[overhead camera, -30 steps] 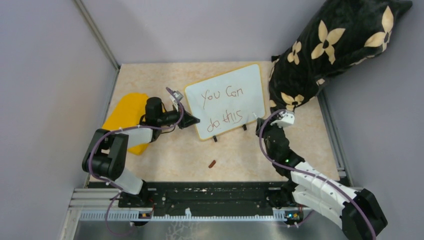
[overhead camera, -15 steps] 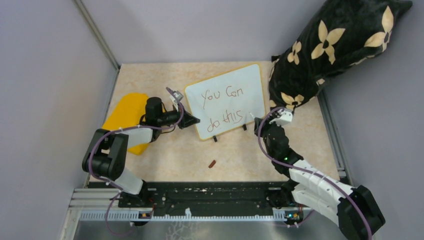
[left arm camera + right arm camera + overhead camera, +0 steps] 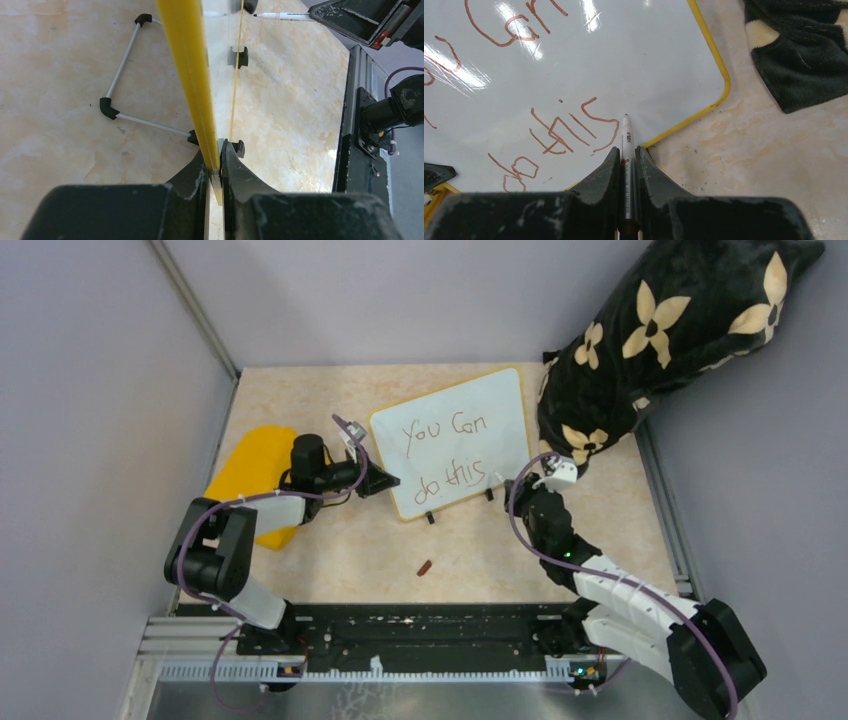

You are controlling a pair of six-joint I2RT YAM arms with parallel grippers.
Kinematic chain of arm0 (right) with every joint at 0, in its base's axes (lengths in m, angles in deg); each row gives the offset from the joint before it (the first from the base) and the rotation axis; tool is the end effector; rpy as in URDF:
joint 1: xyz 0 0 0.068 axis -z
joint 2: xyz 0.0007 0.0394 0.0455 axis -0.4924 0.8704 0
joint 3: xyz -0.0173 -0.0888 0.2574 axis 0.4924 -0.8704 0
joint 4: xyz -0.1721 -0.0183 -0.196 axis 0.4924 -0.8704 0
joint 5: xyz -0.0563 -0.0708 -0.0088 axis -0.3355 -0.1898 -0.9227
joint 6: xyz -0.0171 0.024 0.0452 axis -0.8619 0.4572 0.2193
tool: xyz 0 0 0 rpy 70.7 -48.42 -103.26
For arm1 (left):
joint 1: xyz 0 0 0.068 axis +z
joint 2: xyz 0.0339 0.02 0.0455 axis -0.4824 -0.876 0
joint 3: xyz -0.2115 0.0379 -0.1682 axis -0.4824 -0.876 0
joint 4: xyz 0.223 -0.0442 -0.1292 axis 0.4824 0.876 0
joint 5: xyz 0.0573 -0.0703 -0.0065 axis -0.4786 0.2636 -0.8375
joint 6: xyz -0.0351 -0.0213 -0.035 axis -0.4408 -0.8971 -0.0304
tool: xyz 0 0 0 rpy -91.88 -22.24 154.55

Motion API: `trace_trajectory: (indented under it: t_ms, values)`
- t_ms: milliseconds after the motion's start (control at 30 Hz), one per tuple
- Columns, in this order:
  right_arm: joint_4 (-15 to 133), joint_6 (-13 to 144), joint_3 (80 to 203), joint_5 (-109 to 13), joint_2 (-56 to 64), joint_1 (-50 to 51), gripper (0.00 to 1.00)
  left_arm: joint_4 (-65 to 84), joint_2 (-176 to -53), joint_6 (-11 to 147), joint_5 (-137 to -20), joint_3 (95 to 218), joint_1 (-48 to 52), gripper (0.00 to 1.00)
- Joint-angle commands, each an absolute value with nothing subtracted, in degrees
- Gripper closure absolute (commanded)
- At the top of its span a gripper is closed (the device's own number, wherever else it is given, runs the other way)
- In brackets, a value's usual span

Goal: Write a sentence on the whiteboard

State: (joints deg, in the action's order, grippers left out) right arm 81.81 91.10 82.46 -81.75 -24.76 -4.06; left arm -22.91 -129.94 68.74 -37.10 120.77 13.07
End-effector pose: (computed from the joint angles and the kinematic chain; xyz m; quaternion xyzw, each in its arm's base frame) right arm 0.1720 0.0952 0.2039 0.1322 0.7669 0.1757 0.6029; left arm 0.2877 -0.1095 0.1833 0.2772 0.7283 -0.4530 0.4331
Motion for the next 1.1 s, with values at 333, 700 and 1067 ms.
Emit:
trace_trajectory:
  t_ms: [333,700,1067]
  values:
    - [86.5,91.9,84.7,-82.9,-21.9,-3.3,1.00,-15.2,-132.8,75.4,-42.8,119.5,12.0,1.00]
    - [87.6,92.3,84.7,-82.5,-20.0,-2.3,1.00,-15.2,-132.9,75.4,-42.8,119.5,12.0,1.00]
    - [88.7,92.7,84.7,-81.8,-18.5,-1.4,1.00,-15.2,-132.9,75.3,-42.7,119.5,12.0,1.00]
